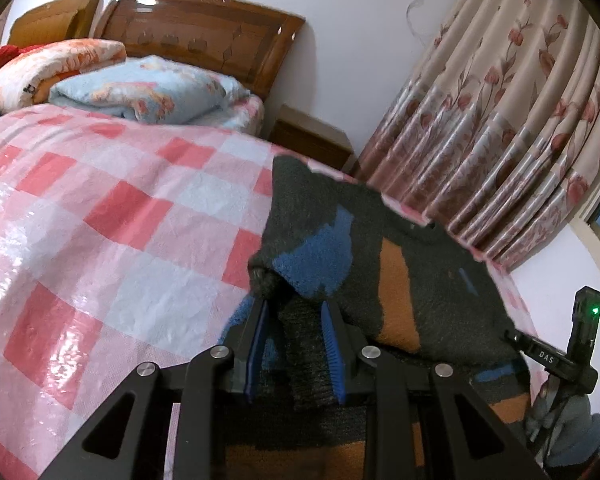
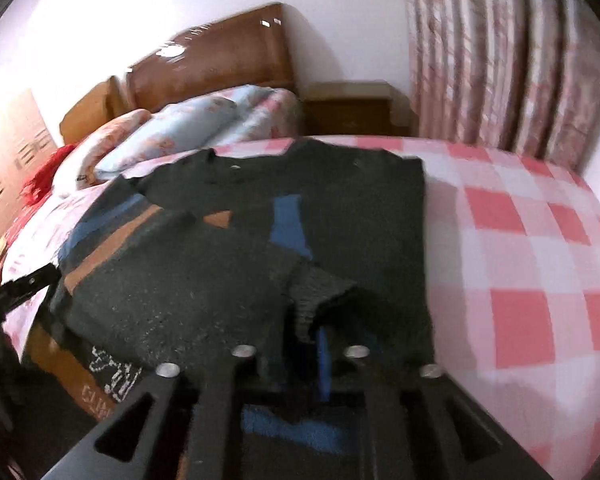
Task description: Fold small clothes
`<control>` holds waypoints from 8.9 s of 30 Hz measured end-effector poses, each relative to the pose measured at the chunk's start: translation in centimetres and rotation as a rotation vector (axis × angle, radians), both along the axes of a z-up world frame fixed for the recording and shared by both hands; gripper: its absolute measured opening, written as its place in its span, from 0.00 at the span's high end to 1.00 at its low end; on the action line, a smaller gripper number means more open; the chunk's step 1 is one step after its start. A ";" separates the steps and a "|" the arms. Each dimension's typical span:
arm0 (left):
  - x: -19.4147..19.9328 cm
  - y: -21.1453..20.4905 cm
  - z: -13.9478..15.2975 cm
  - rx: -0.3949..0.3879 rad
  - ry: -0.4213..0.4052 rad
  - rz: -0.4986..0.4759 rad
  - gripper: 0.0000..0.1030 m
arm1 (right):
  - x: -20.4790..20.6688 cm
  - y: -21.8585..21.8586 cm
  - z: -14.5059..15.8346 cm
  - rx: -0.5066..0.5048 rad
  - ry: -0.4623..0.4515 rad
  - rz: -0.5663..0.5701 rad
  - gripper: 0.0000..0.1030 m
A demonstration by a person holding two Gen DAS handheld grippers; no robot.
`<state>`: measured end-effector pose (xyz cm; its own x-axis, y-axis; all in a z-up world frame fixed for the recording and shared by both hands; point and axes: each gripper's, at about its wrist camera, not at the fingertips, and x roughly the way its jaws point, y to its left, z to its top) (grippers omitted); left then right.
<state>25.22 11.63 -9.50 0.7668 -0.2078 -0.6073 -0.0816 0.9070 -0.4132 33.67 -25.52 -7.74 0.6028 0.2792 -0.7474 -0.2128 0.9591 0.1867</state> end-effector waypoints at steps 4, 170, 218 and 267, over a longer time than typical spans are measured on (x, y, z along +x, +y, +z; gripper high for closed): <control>-1.7 -0.8 3.4 0.050 -0.172 0.004 0.74 | -2.1 1.0 3.8 -0.023 -0.162 -0.012 0.00; -19.4 -9.3 0.4 0.399 0.072 -0.400 0.54 | -23.2 4.9 -2.1 -0.226 0.070 0.355 0.00; -20.7 -12.7 0.7 0.446 0.071 -0.475 0.57 | -23.4 11.9 -1.6 -0.214 -0.027 0.375 0.00; -25.1 1.5 -0.5 0.067 0.072 -0.215 0.54 | -29.9 -4.1 -1.9 0.005 0.045 -0.001 0.00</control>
